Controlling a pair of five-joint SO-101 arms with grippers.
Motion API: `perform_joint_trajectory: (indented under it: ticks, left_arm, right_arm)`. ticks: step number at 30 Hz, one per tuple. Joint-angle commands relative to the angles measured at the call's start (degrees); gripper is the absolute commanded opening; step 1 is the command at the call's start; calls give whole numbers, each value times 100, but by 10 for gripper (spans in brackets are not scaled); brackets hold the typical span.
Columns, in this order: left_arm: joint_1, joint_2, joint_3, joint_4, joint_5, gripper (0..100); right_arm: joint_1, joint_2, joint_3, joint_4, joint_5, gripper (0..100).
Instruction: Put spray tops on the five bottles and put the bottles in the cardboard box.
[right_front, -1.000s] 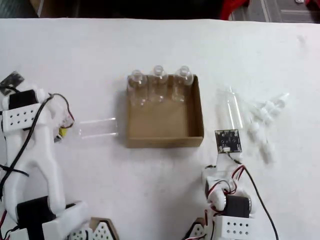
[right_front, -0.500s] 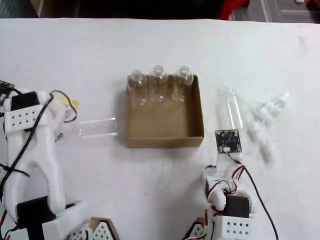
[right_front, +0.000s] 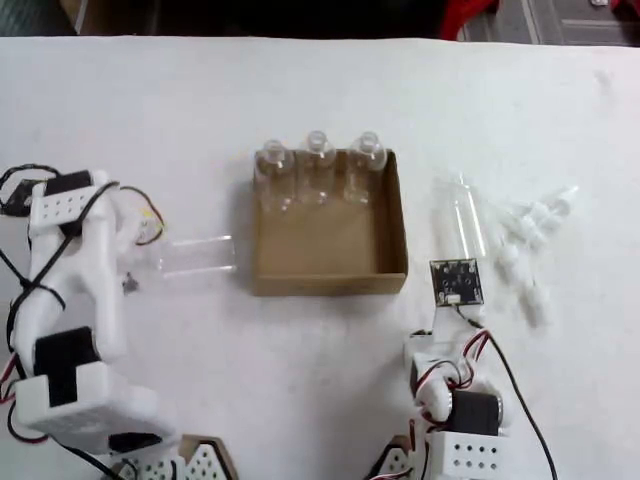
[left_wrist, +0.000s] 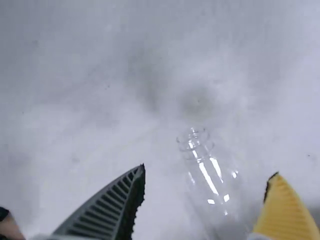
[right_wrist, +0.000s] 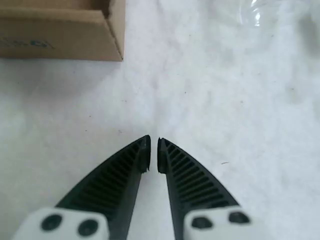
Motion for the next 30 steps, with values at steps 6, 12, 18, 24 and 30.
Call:
perform_joint_trajectory:
  ticks: [6,12,18,24,30]
  left_arm:
    - [22,690,-607,-123,123,343]
    - [-110,1270,-976,-325,501,343]
    - [-180,1675,-1196,-325,527,339]
    - [-163,1771,-1327,-290,501,250]
    - [-31,1780,-1319,-325,484,55]
  right_arm:
    - [48,-31,53,31,-26,16]
    - [48,-31,53,31,-26,16]
    - [48,-31,53,31,-26,16]
    - [48,-31,53,31,-26,16]
    - [48,-31,53,31,-26,16]
